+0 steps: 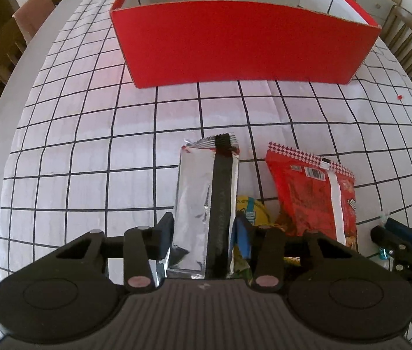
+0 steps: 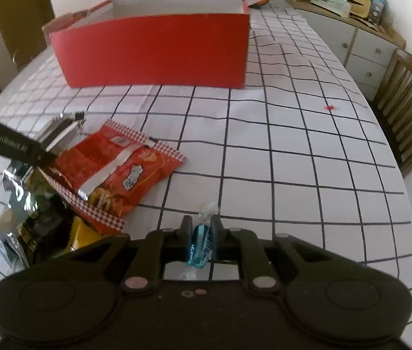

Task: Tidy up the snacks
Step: 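Grasp the silver bag with the left gripper while the right grasps the blue bottle, then carry the silver bag and blue bottle into the red box and open both grippers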

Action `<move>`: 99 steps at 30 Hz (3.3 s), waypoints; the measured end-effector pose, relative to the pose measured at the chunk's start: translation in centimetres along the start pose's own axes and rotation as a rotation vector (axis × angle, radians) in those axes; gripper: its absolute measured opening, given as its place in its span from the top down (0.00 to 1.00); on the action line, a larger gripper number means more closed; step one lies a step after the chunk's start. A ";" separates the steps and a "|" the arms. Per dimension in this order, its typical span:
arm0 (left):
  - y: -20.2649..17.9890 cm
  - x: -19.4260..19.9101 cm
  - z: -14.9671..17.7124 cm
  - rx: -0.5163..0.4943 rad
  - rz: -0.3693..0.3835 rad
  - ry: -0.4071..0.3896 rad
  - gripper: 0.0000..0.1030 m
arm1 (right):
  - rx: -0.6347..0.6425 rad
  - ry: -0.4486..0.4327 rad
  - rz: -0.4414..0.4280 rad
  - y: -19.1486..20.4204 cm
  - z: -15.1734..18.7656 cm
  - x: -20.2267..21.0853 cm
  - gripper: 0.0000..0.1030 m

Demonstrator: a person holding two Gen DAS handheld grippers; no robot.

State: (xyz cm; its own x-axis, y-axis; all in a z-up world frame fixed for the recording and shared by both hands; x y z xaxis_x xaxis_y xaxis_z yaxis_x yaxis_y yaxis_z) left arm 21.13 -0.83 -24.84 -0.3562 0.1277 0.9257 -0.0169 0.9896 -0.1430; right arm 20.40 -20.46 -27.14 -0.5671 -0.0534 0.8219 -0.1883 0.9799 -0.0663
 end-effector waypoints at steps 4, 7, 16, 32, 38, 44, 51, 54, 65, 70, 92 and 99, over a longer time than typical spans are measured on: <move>0.1 0.6 0.2 0.018 0.009 -0.012 0.59 | -0.046 -0.013 -0.015 -0.8 -0.1 0.9 0.89; 0.2 1.3 0.3 0.040 0.026 -0.021 0.59 | -0.070 -0.024 -0.028 -1.3 -0.3 1.8 0.89; 0.6 3.8 0.5 0.094 0.074 -0.053 0.59 | -0.132 -0.065 -0.073 -2.4 -1.1 4.7 0.89; 0.8 9.0 -0.9 0.125 0.125 -0.159 0.59 | -0.163 -0.178 -0.133 -3.4 -6.1 8.8 0.89; 0.1 10.3 -3.0 0.101 0.133 -0.202 0.59 | -0.139 -0.216 -0.146 -3.3 -9.3 8.8 0.89; -0.7 10.8 -5.9 0.066 0.121 -0.236 0.59 | -0.103 -0.258 -0.162 -3.0 -13.6 8.1 0.89; -0.7 10.2 -10.7 0.044 0.071 -0.270 0.59 | -0.062 -0.288 -0.173 -2.4 -19.6 6.0 0.89; -0.5 9.9 -13.3 0.038 0.050 -0.283 0.59 | -0.042 -0.290 -0.180 -2.0 -22.1 4.6 0.89; 1.5 6.2 -21.0 0.016 -0.024 -0.257 0.59 | 0.026 -0.189 -0.204 0.5 -26.1 -3.1 0.89; 2.5 3.6 -22.9 0.018 -0.039 -0.204 0.59 | 0.035 -0.114 -0.205 1.4 -26.3 -6.8 0.89; 2.9 -4.3 -22.2 -0.019 -0.121 0.033 0.59 | 0.184 0.038 -0.189 4.0 -23.2 -11.8 0.86; 2.8 -3.6 -21.9 -0.008 -0.138 0.019 0.54 | 0.165 0.031 -0.219 4.0 -23.3 -11.2 0.76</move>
State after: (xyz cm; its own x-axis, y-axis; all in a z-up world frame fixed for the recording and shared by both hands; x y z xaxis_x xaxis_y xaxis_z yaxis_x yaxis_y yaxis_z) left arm 42.83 2.92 -20.92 -0.3334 -0.0085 0.9428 -0.0567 0.9983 -0.0111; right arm 44.67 -11.46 -23.38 -0.4740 -0.2522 0.8437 -0.4333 0.9009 0.0258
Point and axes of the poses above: each gripper's, at about its wrist camera, not at the fingertips, and x roughly against the way its jaws point, y to its left, z to its underside, the point moved 9 cm from there along -x, roughly the way its jaws point, and after that the axes turned 10 degrees about z, right-handed, at the moved point
